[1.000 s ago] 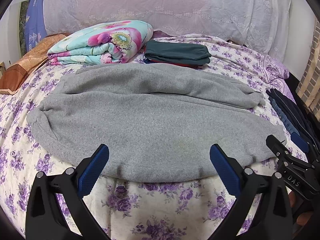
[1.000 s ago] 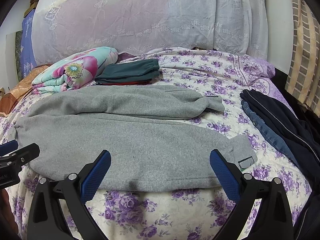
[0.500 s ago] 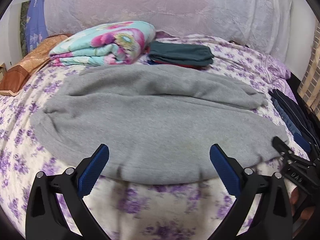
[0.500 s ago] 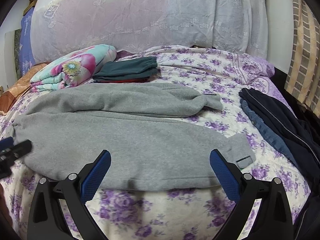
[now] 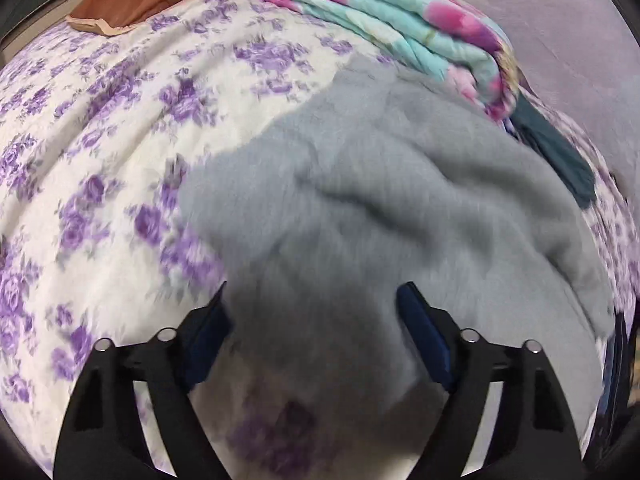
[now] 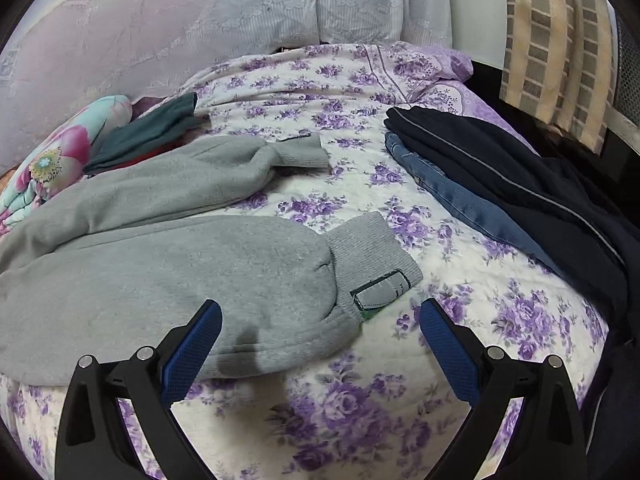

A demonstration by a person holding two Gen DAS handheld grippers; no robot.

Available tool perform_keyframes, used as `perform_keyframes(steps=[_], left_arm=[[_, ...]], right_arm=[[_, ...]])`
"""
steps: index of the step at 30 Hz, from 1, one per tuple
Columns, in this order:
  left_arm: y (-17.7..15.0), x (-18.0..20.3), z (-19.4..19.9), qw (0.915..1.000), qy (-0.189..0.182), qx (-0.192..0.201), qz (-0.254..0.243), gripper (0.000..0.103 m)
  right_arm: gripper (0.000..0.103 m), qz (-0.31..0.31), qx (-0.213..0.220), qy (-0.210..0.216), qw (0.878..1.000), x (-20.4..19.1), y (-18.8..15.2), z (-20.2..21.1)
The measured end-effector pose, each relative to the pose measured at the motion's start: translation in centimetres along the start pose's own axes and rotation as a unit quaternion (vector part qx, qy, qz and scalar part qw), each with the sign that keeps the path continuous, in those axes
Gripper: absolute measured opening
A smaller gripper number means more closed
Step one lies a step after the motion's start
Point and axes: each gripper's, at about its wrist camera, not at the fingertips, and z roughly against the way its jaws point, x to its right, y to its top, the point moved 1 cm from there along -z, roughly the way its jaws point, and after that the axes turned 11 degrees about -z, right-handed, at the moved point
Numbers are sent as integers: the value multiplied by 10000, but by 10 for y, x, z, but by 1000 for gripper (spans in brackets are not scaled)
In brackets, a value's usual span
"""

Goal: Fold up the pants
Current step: 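Grasp the grey sweatpants cuffs with both grippers and lift them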

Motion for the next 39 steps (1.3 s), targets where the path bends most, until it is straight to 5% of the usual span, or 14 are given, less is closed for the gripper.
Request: perform_keyframes(steps=[2,4,10,12,14,16,18,22,27,29,30,32,36,39], left_arm=[[4,12,5,9999,-22,123,-113,33],[4,23,14,9991,71,346,-230,16],[-7,33,40,9950,299,830,-466,14],[-8,29,43,9957,183,822,-387,14],[-8,28,41,9953,251,826,-438,14],[-8,27,39,9956,277,792,-413,14],[-6,26,40,9959,222,782,-386,13],[-11,19,79,9944,-14,988,-379,13],[-39,15,107,9918,93,875,-923,18],[-47,7,92,9921,535,467,-1034,57],[-50,0,89,9908,820,394,-997,67],[-52,-17,95,9863,1309,580,-820,72],[-41,-19,123,9850,1113,1209,-533,79],[-21,16,128,9759,952,1645,-1072,83]], right_arm=[[100,-28,-144,-2,9999,2,2,-3],[100,-160,-293,-33,9994,9,6,-8],[100,-742,-725,287,9942,27,25,-48],[80,-856,-1294,313,9874,23,27,-75],[66,-724,-1225,247,9895,16,30,-82],[26,-721,-1411,823,9839,11,34,-76],[22,-860,-1347,969,9824,19,38,-63],[22,-1028,-1309,1354,9767,49,35,-12],[33,-593,-1645,871,9807,78,4,15],[66,-429,-1748,248,9834,89,-8,2],[80,-292,-1546,41,9875,91,-8,1],[81,-203,-1233,3,9922,85,2,9],[85,-83,-13,-45,10000,60,48,27],[88,-72,174,328,9993,37,85,-6]])
